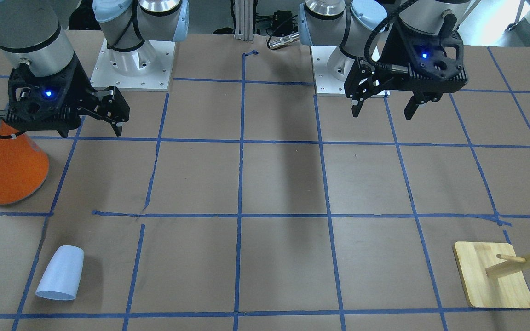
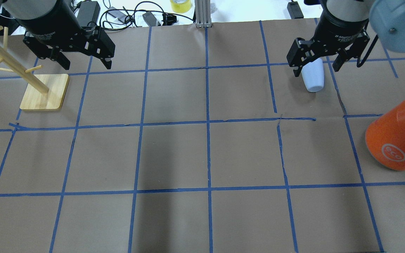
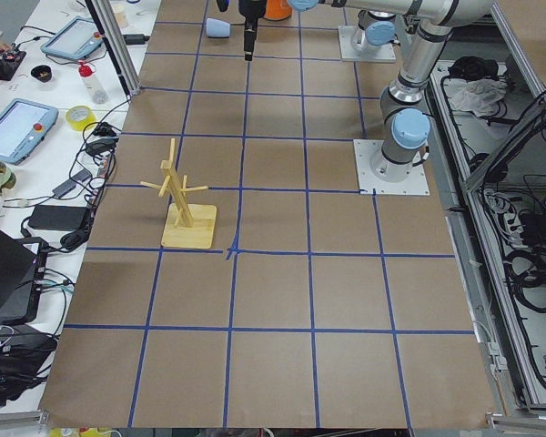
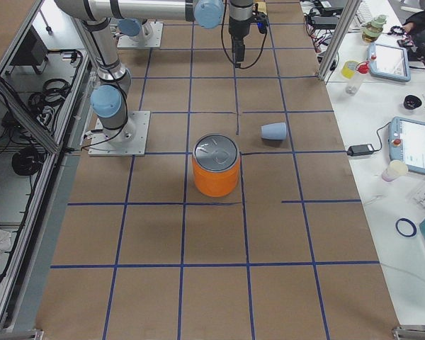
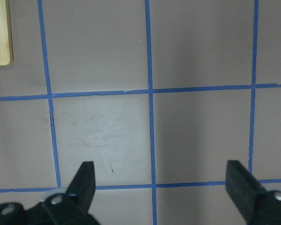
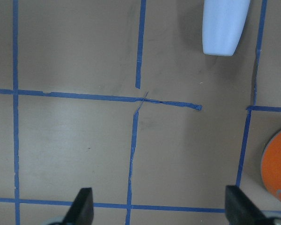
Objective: Flip cup
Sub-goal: 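Move the right gripper toward the upside-down white cup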
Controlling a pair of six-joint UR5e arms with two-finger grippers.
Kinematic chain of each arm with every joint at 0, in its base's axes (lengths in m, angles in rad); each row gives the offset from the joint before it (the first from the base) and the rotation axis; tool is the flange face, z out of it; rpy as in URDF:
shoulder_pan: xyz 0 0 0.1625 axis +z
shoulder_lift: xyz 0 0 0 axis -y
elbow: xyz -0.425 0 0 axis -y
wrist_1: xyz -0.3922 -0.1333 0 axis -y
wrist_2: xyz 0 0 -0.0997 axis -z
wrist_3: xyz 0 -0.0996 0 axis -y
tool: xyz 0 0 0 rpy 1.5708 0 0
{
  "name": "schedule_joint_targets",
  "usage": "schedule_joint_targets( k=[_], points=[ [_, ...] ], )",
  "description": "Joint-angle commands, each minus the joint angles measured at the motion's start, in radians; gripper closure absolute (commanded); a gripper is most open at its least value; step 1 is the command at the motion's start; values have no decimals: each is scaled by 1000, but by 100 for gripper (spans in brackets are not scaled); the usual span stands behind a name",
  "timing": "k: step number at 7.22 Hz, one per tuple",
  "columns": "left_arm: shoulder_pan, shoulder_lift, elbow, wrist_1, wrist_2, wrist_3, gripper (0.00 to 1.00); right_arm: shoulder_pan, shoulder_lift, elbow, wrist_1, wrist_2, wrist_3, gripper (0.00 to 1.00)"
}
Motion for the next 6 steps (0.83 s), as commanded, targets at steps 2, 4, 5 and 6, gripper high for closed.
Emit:
schedule_joint_targets(
  k=[2, 4, 5, 6],
  points=[
    [0, 1, -2, 0, 0, 5, 0, -11, -1, -2, -32, -9, -8, 0],
    [0, 1, -8, 0, -3, 15, 0, -100, 25, 4, -74, 13, -23, 0],
    [0, 1, -8, 0, -9, 15, 0, -187, 66, 7, -123, 13, -109, 0],
    [0, 1, -8, 0, -9, 15, 0, -218, 136, 10, -177, 13, -161, 0]
  ],
)
